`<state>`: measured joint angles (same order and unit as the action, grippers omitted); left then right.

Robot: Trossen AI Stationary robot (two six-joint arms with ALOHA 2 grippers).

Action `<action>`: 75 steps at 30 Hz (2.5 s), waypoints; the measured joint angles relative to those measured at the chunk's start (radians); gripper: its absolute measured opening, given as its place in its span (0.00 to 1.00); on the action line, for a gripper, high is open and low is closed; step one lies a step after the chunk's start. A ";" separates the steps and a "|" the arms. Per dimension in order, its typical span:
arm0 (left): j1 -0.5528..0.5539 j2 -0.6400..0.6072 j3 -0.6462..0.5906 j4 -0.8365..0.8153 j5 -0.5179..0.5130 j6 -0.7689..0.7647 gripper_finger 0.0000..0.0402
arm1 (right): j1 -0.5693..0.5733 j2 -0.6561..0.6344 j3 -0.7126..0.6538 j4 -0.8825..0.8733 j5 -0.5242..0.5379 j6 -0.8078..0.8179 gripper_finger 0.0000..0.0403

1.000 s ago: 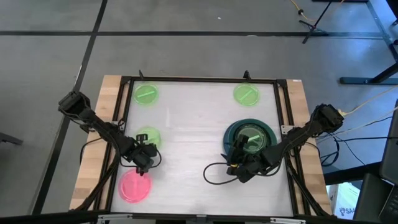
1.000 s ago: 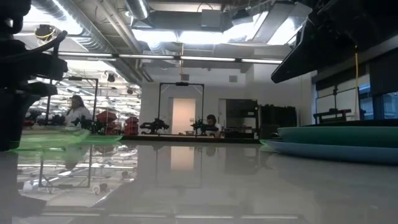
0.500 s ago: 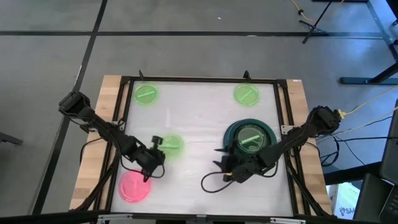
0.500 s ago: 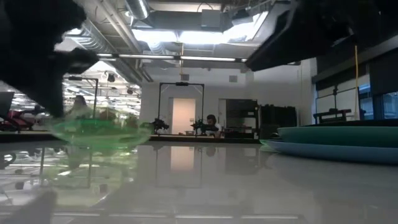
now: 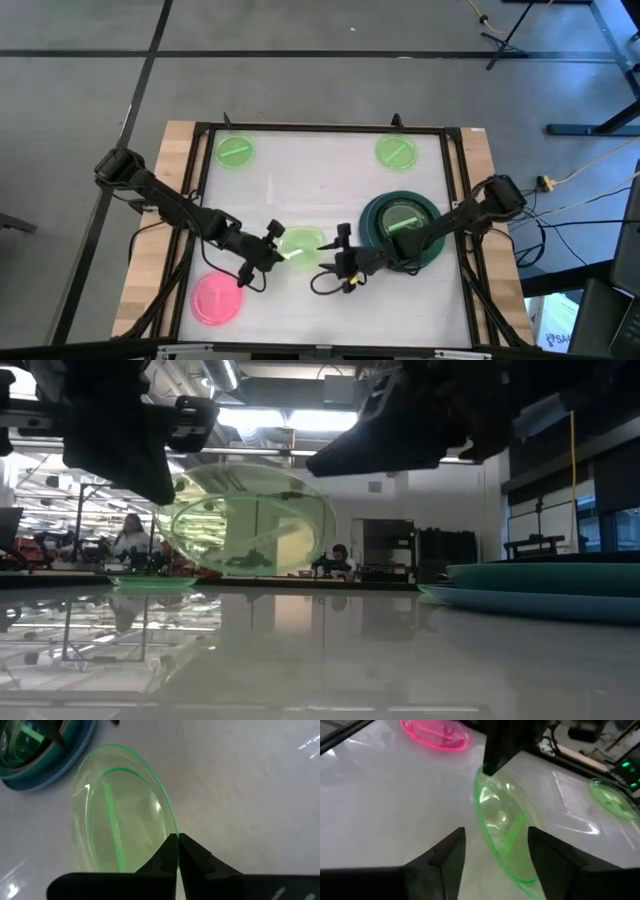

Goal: Stack plastic plates
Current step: Stack the middle left transparent green plate into the transparent green plate, then stack the transparent pink plate into the transparent green plate

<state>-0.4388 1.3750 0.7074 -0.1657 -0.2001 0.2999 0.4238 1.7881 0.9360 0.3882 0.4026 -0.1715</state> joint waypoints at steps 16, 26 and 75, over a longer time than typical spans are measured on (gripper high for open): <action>0.000 0.000 0.000 0.043 -0.007 0.046 0.00 | -0.050 0.032 0.000 0.027 -0.109 -0.071 0.15; -0.006 -0.001 0.000 0.023 -0.096 0.019 0.13 | -0.049 0.032 0.000 0.006 -0.068 -0.121 0.03; -0.215 -0.001 0.008 -0.674 0.356 -0.982 0.31 | 0.184 -0.458 -0.138 -1.250 0.060 1.320 0.51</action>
<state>-0.6534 1.3743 0.7156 -0.8399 0.1558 -0.6823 0.6083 1.3304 0.7979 -0.8623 0.4626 1.1485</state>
